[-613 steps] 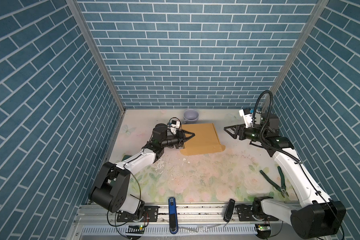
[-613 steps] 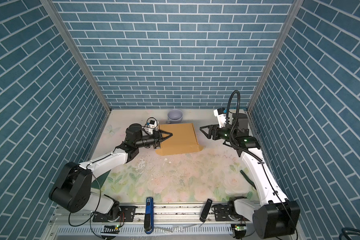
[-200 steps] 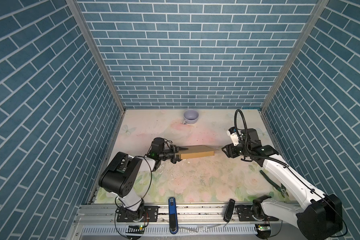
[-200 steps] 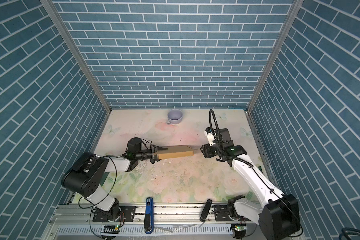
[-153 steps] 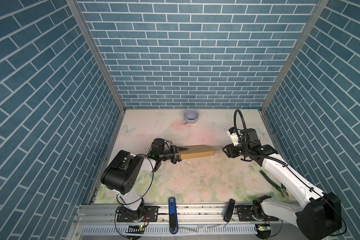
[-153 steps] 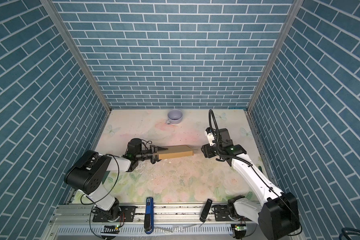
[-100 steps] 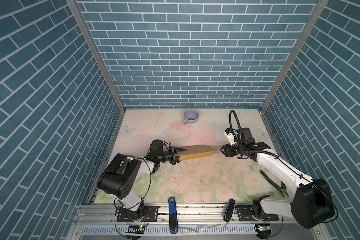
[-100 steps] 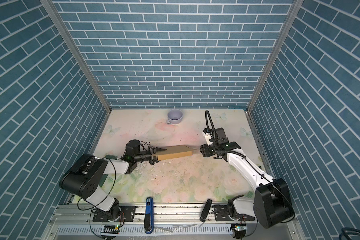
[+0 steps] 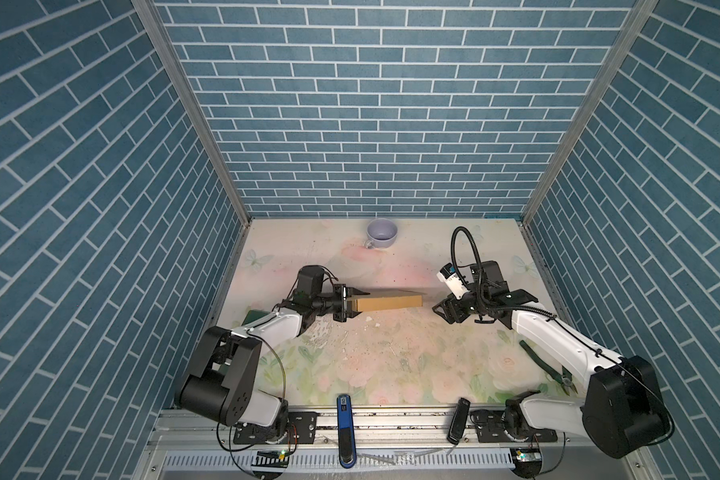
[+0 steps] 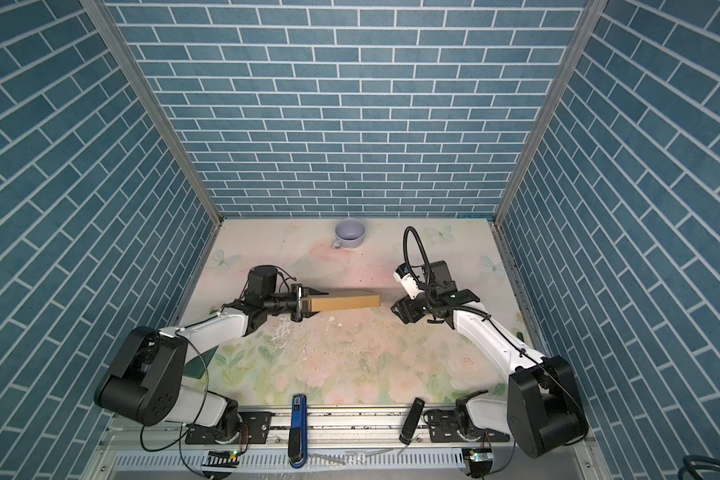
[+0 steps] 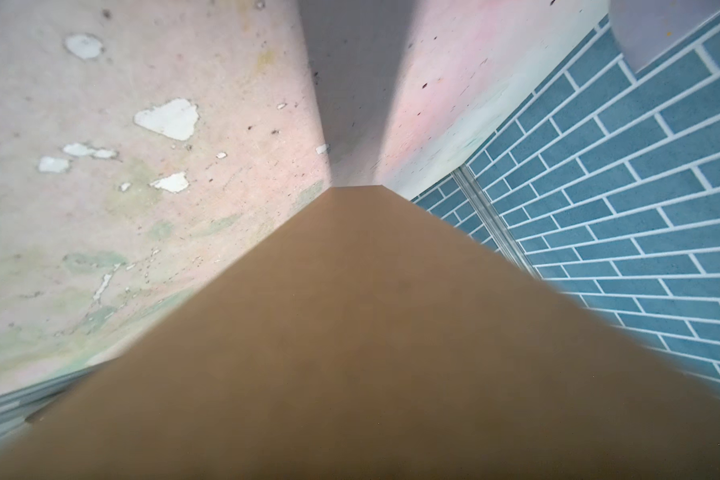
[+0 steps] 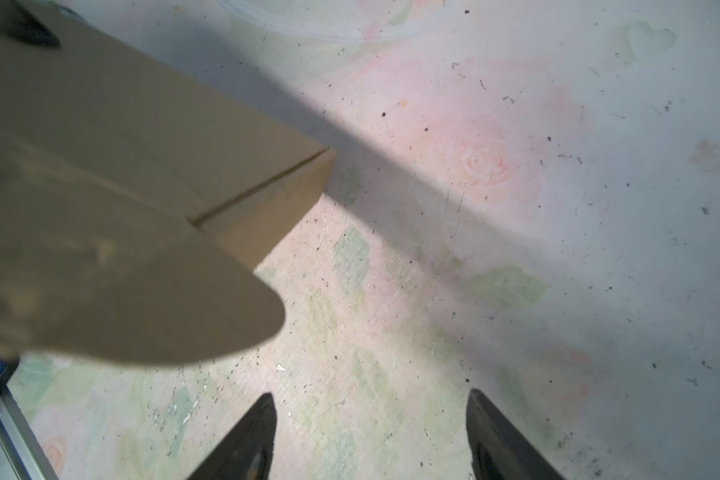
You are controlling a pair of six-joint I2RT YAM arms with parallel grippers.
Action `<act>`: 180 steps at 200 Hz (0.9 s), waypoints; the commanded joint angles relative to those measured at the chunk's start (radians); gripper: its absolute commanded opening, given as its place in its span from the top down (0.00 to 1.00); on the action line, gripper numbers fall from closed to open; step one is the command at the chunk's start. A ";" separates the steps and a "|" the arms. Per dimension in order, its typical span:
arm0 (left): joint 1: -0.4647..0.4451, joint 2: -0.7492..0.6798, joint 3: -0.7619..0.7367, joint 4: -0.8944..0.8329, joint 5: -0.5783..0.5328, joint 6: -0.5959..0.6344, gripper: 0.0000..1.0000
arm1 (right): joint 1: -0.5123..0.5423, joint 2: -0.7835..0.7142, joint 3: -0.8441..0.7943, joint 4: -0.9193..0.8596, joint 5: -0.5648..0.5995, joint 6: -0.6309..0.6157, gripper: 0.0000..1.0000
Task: Fold the paper box
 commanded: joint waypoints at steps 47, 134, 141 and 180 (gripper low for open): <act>0.058 0.135 0.386 -0.889 0.130 0.479 0.89 | 0.028 -0.143 -0.147 0.154 -0.131 -0.128 0.28; 0.083 0.336 0.722 -1.346 0.190 0.850 0.91 | 0.083 -0.244 -0.262 0.389 -0.267 -0.100 0.31; 0.084 0.340 0.724 -1.354 0.189 0.859 0.92 | 0.087 -0.253 -0.265 0.401 -0.271 -0.092 0.31; 0.086 0.343 0.711 -1.314 0.203 0.849 0.93 | 0.112 -0.286 -0.265 0.422 -0.335 -0.072 0.30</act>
